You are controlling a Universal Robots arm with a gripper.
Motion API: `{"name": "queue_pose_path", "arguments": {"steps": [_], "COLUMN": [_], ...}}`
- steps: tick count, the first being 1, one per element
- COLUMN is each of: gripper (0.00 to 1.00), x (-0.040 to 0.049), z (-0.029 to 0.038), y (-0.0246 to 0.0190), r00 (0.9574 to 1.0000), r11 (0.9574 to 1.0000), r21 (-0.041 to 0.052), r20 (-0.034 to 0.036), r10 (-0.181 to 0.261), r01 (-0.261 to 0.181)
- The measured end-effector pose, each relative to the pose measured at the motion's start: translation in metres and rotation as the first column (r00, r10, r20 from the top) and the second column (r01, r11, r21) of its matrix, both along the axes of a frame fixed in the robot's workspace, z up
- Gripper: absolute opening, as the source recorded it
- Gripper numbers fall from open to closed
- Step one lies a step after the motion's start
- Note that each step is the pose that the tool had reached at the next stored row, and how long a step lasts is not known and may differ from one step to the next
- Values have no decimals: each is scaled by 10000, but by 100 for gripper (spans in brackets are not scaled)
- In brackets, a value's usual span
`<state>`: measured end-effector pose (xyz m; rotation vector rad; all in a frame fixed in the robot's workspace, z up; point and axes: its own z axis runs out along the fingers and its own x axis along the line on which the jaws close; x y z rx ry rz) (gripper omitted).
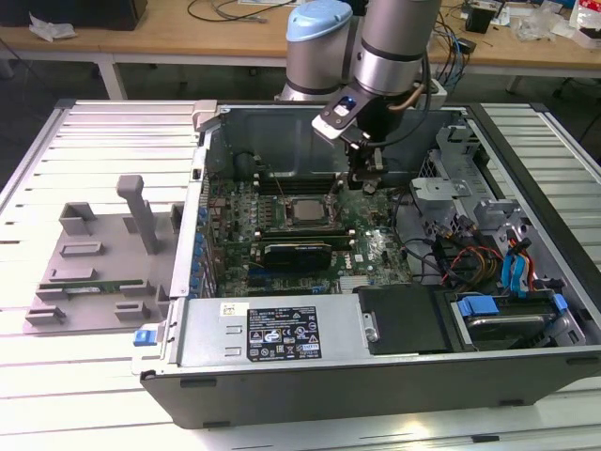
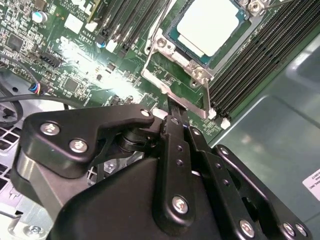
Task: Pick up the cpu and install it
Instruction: 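Close the cpu cover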
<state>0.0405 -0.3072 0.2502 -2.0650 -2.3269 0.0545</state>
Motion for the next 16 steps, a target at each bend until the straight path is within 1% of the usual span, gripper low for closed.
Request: {"name": "queue_pose_path", "arguments": {"steps": [5, 11, 16], "gripper": [11, 11, 11], "x": [-48, -143, -185], "z": [-4, -18, -26], "y": [0, 0, 0], "r00": [10000, 10000, 10000], "r11": [10000, 10000, 10000], "r21": [1, -1, -1], "r20": [0, -1, -1], "r10": [-1, 0, 0], "r01": [1, 0, 0]}}
